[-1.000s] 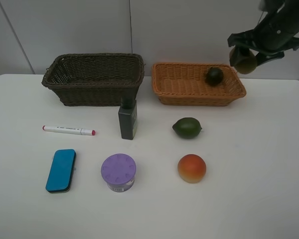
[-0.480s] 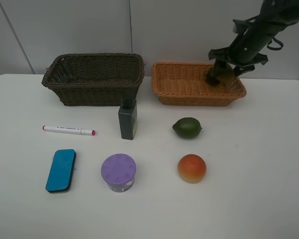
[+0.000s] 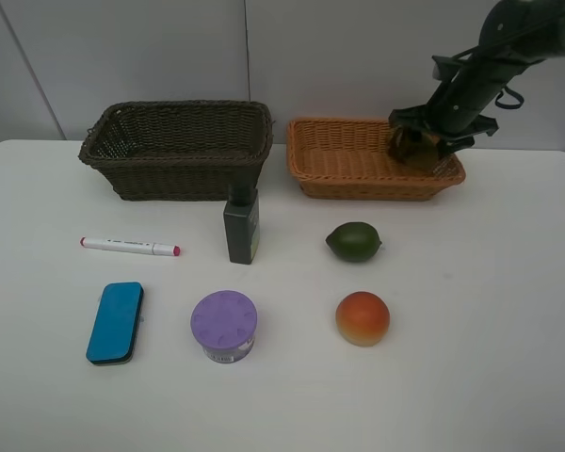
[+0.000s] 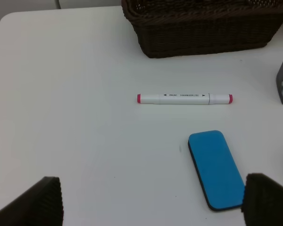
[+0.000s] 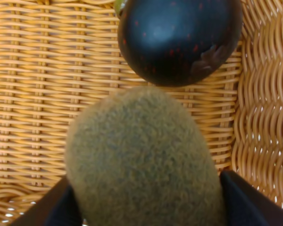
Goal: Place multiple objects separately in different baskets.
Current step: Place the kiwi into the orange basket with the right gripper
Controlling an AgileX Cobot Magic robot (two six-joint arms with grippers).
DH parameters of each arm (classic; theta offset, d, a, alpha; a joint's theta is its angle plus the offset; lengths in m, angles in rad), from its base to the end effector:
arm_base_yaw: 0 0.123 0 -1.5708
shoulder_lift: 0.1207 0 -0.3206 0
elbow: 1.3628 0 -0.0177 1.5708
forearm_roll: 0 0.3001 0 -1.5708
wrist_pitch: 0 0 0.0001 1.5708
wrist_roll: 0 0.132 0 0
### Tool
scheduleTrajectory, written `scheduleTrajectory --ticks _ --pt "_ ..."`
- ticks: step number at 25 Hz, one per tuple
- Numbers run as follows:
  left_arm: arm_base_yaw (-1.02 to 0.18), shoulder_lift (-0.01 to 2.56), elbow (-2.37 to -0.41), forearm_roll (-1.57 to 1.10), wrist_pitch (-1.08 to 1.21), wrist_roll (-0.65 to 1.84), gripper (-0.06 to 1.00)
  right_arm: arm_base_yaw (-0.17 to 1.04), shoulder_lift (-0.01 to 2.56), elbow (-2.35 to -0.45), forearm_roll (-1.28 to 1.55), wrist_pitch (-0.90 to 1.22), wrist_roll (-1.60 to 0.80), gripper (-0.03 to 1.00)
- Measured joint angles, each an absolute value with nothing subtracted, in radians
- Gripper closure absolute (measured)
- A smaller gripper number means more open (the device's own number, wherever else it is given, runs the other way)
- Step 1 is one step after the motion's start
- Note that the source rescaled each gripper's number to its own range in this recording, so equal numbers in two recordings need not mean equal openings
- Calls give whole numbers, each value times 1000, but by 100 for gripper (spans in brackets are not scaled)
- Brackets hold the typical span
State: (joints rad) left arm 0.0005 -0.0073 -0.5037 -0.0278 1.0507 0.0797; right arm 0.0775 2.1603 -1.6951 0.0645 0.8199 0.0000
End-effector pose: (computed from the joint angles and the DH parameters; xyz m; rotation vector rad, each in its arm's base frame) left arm 0.0381 -0.0032 0.2852 0.0814 2.0213 0.0176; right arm 0.5405 0.0482 0.1490 -0.0587 2.7689 0.0970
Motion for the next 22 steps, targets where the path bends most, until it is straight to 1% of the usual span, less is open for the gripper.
scheduleTrajectory --ticks 11,12,13,14,15,17,19,22 --pt "1 -7 -504 -28 1051 80 -6 78 2160 -1695 39 858 0 93" --pt "1 -7 -504 -28 1051 80 -6 78 2160 -1695 31 856 0 86" --pt "1 -7 -504 -28 1051 80 -6 78 2160 -1695 25 854 -6 53" --pt "1 -7 -504 -28 1051 80 -6 79 2160 -1695 23 853 -6 33" --pt "1 -7 -504 -28 1051 80 -6 81 2160 -1695 20 851 -6 18" --pt "1 -7 -504 -28 1051 80 -6 88 2160 -1695 17 850 -6 5" --pt "1 -7 -504 -28 1051 80 -6 89 2160 -1695 10 848 -6 1" --pt "1 -7 -504 -28 1051 80 -6 89 2160 -1695 9 845 -6 0"
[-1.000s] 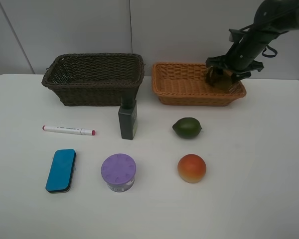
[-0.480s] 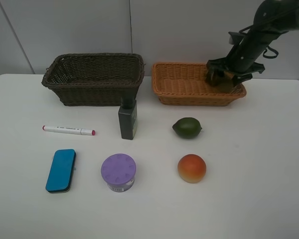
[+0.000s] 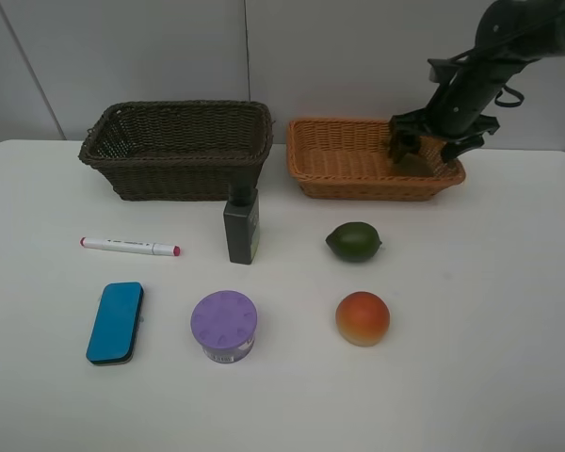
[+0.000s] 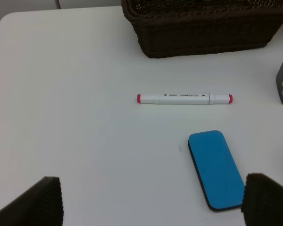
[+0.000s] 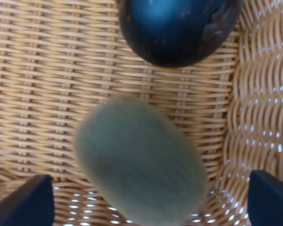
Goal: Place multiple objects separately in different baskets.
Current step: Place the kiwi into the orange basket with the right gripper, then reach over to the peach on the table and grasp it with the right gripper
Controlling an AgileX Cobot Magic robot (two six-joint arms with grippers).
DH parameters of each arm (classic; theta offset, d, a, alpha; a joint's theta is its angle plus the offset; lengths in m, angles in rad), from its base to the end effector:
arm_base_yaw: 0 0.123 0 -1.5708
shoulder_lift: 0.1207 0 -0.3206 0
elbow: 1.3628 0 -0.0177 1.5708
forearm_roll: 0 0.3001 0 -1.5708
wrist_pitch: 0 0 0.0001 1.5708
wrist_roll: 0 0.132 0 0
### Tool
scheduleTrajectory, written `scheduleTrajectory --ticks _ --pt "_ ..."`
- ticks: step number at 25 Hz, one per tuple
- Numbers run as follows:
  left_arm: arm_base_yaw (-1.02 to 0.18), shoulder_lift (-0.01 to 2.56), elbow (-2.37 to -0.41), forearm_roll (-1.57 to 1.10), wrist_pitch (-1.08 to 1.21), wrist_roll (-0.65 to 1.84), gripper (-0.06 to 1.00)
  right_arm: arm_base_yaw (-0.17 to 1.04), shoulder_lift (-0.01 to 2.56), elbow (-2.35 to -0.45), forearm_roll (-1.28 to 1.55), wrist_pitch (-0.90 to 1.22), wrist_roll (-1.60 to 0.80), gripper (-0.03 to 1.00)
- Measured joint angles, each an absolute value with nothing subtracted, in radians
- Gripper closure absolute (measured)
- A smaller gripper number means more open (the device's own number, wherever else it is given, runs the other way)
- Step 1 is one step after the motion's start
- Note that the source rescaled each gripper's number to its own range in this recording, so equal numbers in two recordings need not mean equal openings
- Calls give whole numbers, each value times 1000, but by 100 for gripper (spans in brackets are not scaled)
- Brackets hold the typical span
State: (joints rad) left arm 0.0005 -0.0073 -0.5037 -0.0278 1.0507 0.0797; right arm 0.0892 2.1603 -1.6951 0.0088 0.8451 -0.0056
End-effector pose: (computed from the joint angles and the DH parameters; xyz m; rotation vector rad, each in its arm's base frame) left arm 0.0381 -0.0032 0.2852 0.0814 2.0213 0.0176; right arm 0.5372 0.0489 0.1477 -0.1259 2.7914 0.0311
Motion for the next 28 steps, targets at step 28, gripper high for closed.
scheduleTrajectory --ticks 28 --pt "1 -7 -504 -28 1051 80 -6 192 1896 -1681 -13 1210 16 -2"
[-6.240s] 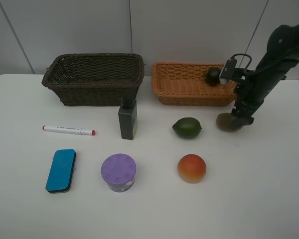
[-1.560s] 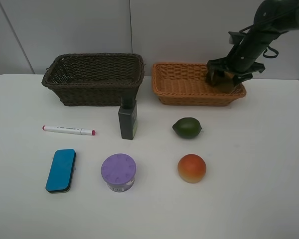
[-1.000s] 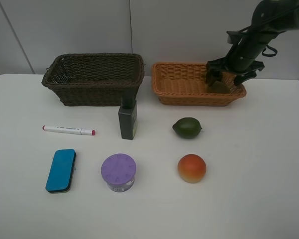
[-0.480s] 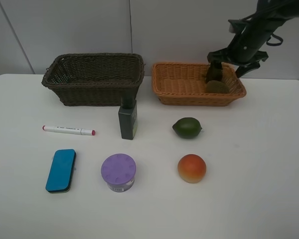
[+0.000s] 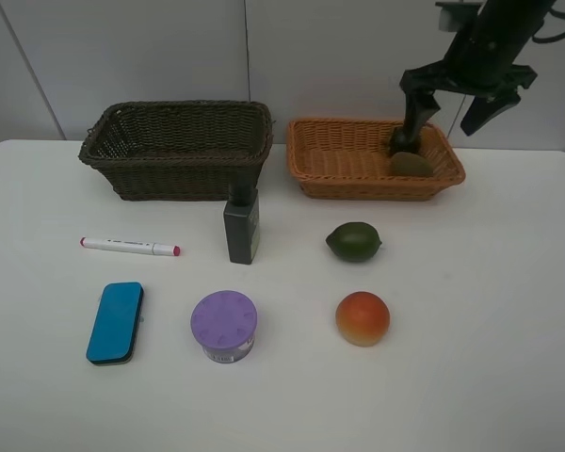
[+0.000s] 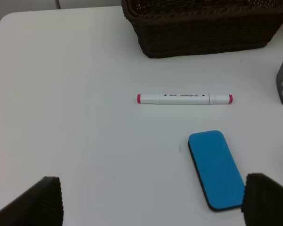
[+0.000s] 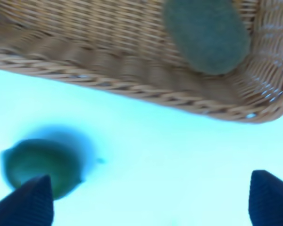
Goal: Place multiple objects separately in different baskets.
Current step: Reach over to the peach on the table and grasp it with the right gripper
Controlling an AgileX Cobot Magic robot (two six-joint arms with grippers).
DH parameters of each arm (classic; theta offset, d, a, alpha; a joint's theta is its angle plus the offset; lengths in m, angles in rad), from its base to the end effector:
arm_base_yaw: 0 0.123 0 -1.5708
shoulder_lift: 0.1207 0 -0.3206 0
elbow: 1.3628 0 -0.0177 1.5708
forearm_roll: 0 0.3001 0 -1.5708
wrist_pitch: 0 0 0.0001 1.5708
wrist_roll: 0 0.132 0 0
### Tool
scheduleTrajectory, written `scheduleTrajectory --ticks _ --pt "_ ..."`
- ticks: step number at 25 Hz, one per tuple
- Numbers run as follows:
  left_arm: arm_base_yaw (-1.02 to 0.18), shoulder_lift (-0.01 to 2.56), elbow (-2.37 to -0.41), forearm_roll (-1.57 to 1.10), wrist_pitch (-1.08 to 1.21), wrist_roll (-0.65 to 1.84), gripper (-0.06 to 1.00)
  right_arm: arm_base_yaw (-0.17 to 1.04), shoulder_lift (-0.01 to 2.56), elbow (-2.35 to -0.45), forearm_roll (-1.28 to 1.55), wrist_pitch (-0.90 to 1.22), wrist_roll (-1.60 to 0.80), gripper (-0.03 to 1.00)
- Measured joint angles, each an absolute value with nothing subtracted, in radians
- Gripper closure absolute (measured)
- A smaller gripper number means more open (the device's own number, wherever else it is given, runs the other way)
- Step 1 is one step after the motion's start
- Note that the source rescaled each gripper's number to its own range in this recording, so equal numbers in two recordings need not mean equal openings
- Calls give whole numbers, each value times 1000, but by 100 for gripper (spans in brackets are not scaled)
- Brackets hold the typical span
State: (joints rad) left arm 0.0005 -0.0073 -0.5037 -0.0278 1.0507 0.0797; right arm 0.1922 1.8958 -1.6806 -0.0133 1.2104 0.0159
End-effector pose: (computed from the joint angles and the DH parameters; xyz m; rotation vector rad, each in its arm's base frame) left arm 0.0381 -0.0032 0.2852 0.0814 2.0213 0.0176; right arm 0.4601 0.0879 0.2631 -0.2608 2.8973 0.0165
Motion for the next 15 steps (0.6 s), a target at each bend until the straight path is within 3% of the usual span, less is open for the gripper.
scheduleTrajectory --ticks 15 --pt "1 -7 -504 -28 1051 80 -6 417 1657 -1272 -18 1210 397 -2"
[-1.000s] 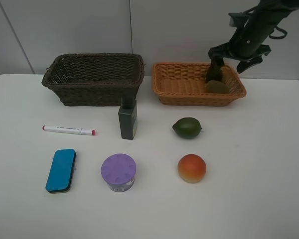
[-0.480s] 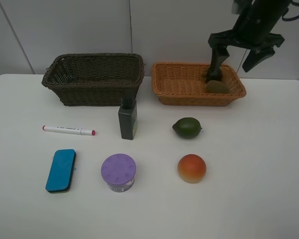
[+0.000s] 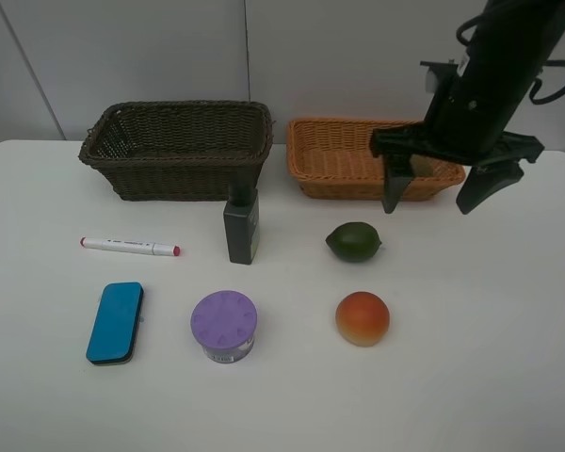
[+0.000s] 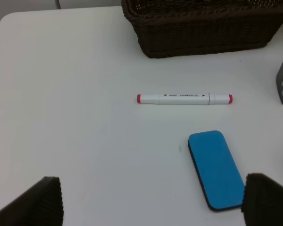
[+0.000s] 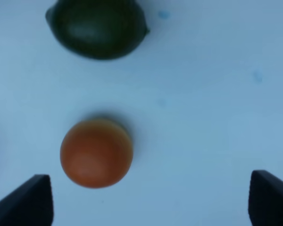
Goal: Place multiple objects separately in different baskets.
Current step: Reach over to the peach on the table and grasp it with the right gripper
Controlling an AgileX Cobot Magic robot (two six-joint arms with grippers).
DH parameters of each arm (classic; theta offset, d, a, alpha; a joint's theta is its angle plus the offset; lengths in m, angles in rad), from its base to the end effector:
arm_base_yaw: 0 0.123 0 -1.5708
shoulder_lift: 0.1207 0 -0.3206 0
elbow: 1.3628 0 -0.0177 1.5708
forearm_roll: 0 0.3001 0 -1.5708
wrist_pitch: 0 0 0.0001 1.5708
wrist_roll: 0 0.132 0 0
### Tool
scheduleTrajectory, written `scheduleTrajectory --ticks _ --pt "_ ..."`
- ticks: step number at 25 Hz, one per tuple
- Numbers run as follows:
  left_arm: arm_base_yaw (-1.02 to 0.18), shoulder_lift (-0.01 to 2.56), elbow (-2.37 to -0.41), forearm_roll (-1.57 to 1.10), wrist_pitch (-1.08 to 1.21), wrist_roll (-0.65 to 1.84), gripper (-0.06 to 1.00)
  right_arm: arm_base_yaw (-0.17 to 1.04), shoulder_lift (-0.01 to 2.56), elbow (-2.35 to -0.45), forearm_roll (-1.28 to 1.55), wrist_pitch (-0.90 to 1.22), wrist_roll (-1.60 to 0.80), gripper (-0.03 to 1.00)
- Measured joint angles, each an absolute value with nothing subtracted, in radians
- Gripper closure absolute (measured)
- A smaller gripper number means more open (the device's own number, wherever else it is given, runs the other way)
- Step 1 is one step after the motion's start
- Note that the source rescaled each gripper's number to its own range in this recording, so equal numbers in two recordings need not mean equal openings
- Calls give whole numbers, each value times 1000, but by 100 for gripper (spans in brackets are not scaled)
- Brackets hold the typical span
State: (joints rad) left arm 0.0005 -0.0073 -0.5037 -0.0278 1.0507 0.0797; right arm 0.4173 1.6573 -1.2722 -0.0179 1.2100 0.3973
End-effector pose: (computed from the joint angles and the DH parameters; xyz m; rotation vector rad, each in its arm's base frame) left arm 0.0381 -0.0032 0.2852 0.0814 2.0213 0.0176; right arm 0.3357 0.1464 0.2339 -0.0397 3.0768 0.0145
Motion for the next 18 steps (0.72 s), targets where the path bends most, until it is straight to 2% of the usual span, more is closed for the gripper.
scheduleTrajectory --ticks 9,18 --pt "1 -7 -504 -28 1051 80 -6 580 1623 -1046 0 972 549 -3" --pt "1 -7 -504 -28 1051 80 -6 589 1701 -996 8 881 611 -3"
